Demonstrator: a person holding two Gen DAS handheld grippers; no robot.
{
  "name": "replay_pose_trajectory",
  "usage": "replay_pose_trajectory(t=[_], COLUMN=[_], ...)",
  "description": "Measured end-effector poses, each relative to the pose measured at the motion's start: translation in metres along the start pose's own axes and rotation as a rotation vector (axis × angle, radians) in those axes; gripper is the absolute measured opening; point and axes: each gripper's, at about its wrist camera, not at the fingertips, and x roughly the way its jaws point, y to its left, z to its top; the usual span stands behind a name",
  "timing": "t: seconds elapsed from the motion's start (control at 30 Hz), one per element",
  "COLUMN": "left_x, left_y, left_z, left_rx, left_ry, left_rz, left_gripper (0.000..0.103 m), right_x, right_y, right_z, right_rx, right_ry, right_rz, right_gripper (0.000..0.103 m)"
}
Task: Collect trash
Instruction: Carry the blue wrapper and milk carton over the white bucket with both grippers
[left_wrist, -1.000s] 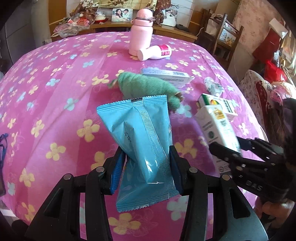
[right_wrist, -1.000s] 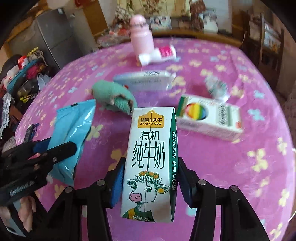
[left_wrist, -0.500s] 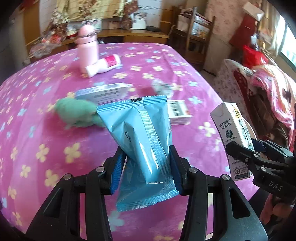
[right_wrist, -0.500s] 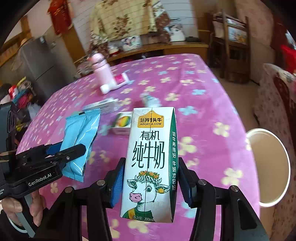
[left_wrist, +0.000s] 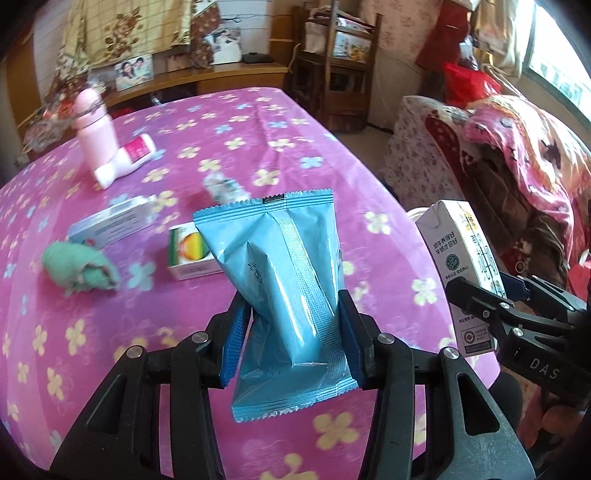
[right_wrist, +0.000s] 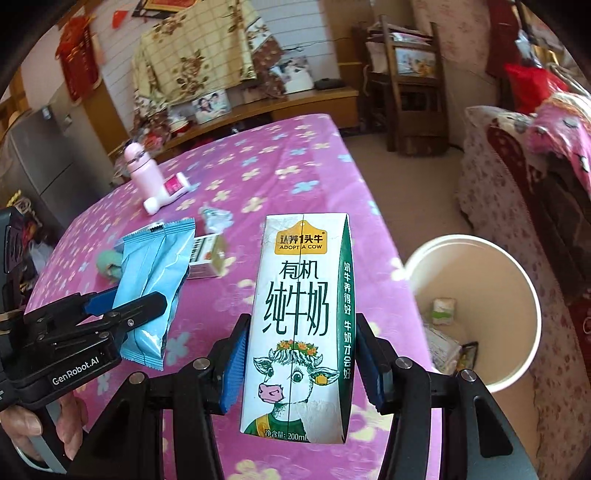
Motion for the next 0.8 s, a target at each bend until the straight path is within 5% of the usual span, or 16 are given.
replay_pose_trajectory(t=[0.8], left_x=[0.054], left_y=[-0.1], left_z=[0.02], left_rx=[0.14], left_ry=[0.051], left_rz=[-0.058], left_gripper=[0.045], right_x=[-0.015], right_y=[-0.109], right_z=[-0.013], right_rx=[0.165], right_ry=[0.002], right_rz=[-0.124], right_gripper=[0.051])
